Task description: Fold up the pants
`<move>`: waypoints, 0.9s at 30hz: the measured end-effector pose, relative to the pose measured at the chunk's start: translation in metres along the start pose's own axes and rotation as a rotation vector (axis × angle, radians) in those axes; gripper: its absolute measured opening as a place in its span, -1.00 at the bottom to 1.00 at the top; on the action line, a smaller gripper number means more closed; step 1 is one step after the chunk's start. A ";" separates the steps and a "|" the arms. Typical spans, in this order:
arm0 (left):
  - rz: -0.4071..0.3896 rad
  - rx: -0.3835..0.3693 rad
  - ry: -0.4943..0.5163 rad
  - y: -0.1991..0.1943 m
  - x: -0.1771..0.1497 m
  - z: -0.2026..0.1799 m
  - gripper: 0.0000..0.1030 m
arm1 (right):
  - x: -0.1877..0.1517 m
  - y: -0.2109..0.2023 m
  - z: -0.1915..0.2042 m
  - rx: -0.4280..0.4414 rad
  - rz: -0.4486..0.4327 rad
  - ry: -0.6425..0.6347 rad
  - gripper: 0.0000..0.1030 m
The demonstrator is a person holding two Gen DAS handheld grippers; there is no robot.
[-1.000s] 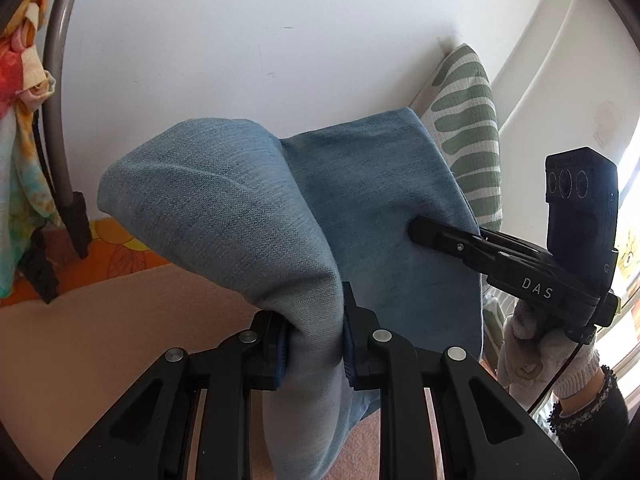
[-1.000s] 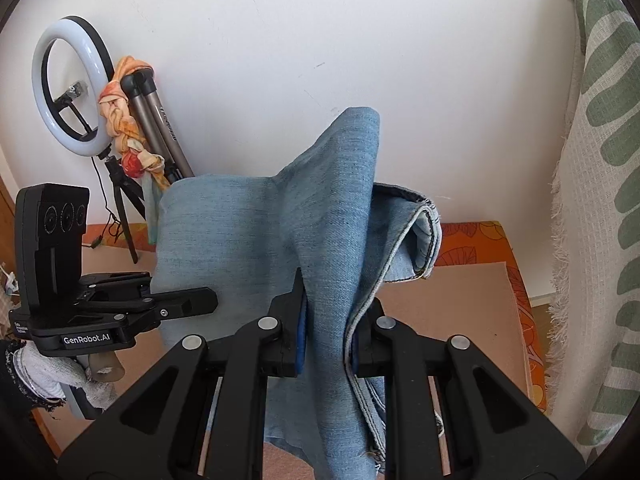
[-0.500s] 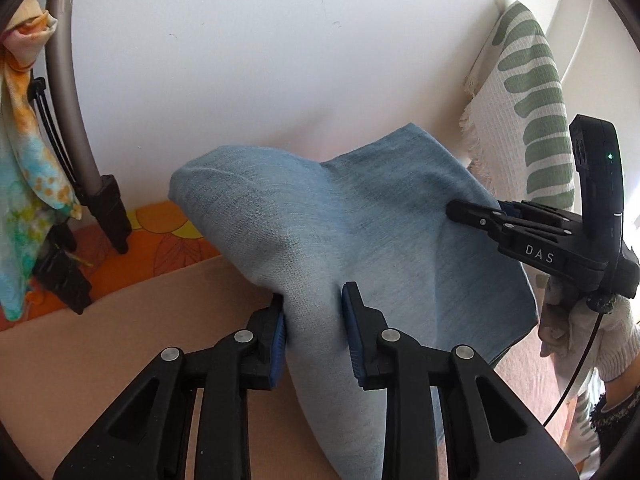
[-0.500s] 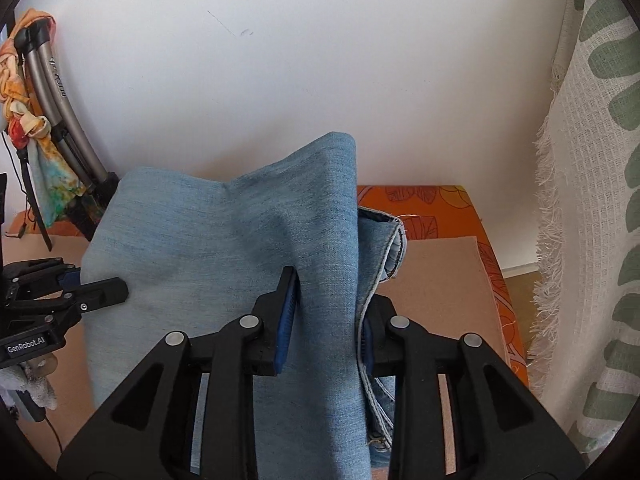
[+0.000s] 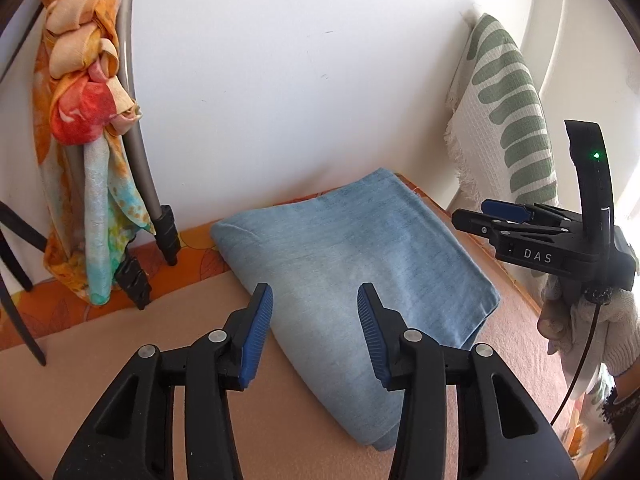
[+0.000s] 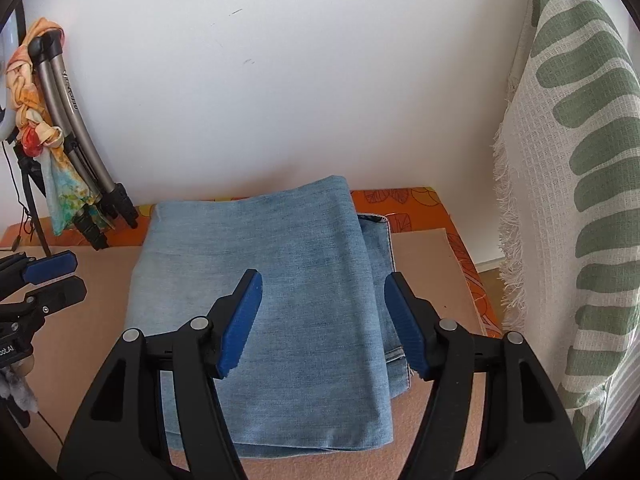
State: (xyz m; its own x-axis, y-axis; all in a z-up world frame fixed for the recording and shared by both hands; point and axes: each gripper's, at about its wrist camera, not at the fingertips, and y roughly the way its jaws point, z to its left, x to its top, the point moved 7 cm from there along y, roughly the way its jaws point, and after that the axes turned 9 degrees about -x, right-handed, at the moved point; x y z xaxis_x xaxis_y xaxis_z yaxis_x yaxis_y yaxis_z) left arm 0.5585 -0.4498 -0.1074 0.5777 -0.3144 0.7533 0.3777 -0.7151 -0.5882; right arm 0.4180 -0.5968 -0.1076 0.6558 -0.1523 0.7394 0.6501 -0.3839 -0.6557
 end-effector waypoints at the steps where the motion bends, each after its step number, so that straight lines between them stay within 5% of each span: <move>1: -0.007 0.000 0.009 -0.008 -0.002 -0.003 -0.04 | 0.000 -0.006 0.000 -0.004 -0.007 0.006 0.33; 15: -0.075 -0.054 0.027 -0.116 -0.043 -0.038 0.32 | -0.039 -0.148 0.031 -0.039 -0.159 0.016 0.91; 27: -0.116 -0.013 0.038 -0.185 -0.096 -0.054 0.53 | -0.100 -0.213 0.044 -0.148 -0.164 0.083 1.00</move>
State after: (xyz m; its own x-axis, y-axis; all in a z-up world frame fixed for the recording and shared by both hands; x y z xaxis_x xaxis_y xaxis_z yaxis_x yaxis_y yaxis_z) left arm 0.3940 -0.3211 -0.0546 0.5025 -0.2525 0.8269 0.4310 -0.7560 -0.4927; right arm 0.2312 -0.4602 -0.0486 0.5083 -0.1485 0.8483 0.6784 -0.5377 -0.5007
